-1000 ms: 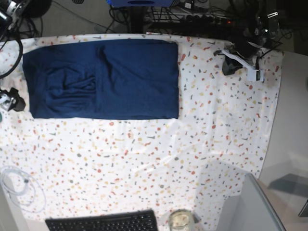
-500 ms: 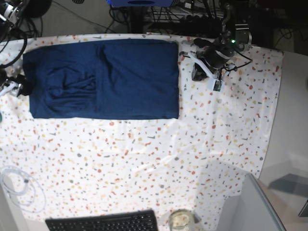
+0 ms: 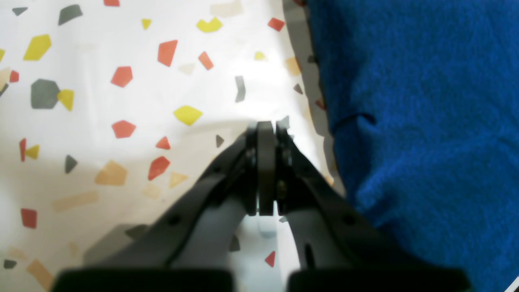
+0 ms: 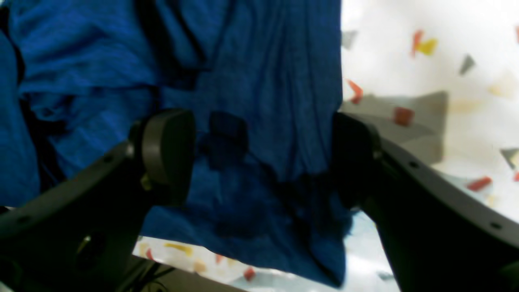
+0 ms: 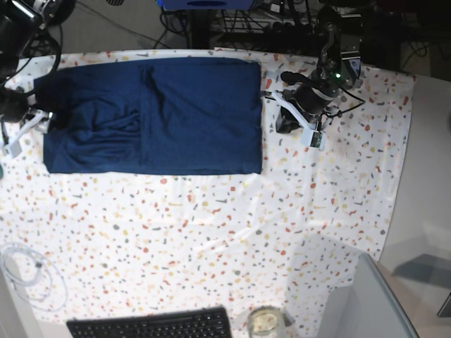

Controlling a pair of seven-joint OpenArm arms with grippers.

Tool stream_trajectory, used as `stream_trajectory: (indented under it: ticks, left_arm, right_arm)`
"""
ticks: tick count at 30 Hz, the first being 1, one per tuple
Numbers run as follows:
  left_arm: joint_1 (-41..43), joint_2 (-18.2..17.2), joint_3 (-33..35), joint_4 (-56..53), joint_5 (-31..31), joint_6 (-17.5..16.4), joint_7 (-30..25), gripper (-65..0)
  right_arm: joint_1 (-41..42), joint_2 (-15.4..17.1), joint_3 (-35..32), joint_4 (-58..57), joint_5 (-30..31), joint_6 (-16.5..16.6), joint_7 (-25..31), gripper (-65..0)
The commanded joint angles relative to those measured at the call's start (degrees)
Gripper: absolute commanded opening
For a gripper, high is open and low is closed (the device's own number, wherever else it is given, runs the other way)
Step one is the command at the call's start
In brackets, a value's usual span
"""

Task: Layout the t-shirt on the table in an organized manner, then fold the t-shirt properly
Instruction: 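Move both grippers to opposite side edges of the folded shirt and grasp, then lift the shirt's side with the right gripper and fold it over toward the left gripper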

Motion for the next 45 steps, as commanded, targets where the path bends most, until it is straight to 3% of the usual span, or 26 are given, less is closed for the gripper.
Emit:
stream_trajectory:
  ticks: [1,8,12,19,25,31,37,43,45]
  left_arm:
    - [0.0,-0.2,0.1,-0.1,0.9,0.6,1.7,-65.0]
    - [0.0,-0.2,0.1,-0.2,0.9,0.6,1.7,-65.0]
    - [0.0,-0.3,0.1,-0.2,0.9,0.6,1.7,-65.0]
    - [-1.1,-0.2,3.5,-0.3,0.9,0.6,1.7,-65.0]
    - [-2.1,0.0,5.7,-0.3,0.9,0.6,1.7,-65.0]
    - [-2.5,0.4,5.6,-0.3,0.9,0.6,1.7,-65.0]
    - [-3.7,2.7,5.8,-1.0,0.9,0.6,1.7,-65.0]
    - [-4.5,3.1,5.8,-1.9,0.9,0.6,1.7,-65.0]
    - [-4.7,3.1,5.8,-1.9,0.9,0.6,1.7,-65.0]
  right_arm:
    - [0.3,-0.5,-0.1,0.3,0.6,0.4,-0.8,-16.4]
    - [1.0,-0.6,-0.2,-0.1,10.2,0.4,-2.4,-10.8]
    - [1.7,-0.5,-0.5,-0.2,10.3,0.4,-2.9,-10.7]
    - [1.1,-0.7,-9.8,-0.1,10.5,0.4,-2.4,-11.3]
    - [1.1,-0.9,-10.6,0.0,10.6,0.4,-1.9,-11.7]
    - [1.0,-0.5,-11.0,0.0,10.3,0.4,-1.1,-22.4]
    - [0.8,-0.9,-11.0,0.4,10.6,0.4,-2.5,-21.6]
    - [0.8,-0.9,-11.0,-0.1,10.4,0.4,0.2,-22.5]
    - [1.0,-0.9,-11.0,-0.1,10.4,0.4,0.4,-30.0]
